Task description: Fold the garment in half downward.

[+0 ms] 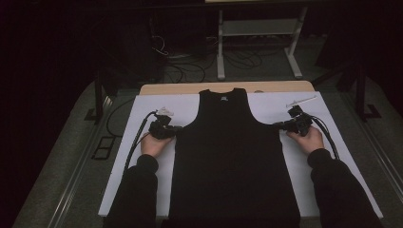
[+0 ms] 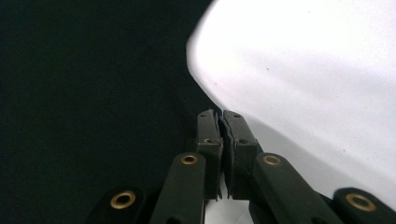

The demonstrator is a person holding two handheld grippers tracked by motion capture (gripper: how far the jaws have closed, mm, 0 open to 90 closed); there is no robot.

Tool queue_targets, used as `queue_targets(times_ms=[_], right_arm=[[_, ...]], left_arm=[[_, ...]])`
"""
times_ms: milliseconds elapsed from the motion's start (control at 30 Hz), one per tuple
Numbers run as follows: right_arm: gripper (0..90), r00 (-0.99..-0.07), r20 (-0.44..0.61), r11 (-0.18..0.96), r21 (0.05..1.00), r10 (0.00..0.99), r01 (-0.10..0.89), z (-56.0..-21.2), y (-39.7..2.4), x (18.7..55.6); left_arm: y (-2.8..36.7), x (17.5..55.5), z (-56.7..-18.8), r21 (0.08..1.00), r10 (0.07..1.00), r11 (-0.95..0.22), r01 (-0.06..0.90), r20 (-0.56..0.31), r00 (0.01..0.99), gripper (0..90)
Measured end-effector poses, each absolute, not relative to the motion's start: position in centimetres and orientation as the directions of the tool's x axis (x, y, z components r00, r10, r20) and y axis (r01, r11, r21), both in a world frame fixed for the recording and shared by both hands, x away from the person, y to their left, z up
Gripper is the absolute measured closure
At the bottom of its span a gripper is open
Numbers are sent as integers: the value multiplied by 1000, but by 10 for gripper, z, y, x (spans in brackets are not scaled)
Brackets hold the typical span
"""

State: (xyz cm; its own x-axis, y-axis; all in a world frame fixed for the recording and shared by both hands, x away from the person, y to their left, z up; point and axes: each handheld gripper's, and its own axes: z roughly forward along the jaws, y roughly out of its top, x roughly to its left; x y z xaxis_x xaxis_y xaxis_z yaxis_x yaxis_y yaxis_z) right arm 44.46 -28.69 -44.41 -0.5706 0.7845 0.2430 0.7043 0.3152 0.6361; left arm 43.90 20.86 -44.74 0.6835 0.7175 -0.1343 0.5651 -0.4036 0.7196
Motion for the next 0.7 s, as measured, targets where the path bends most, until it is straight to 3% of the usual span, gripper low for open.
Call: queue_targets(times_ms=[333, 700], right_arm=[[848, -557, 333, 229, 666, 761, 710, -436, -291, 432], [848, -543, 398, 152, 687, 739, 710, -429, -298, 422]], left_arm=[[221, 436, -432, 765, 718, -252, 592, -262, 644, 854], [227, 430, -424, 780, 708, -176, 600, -324, 628, 854]])
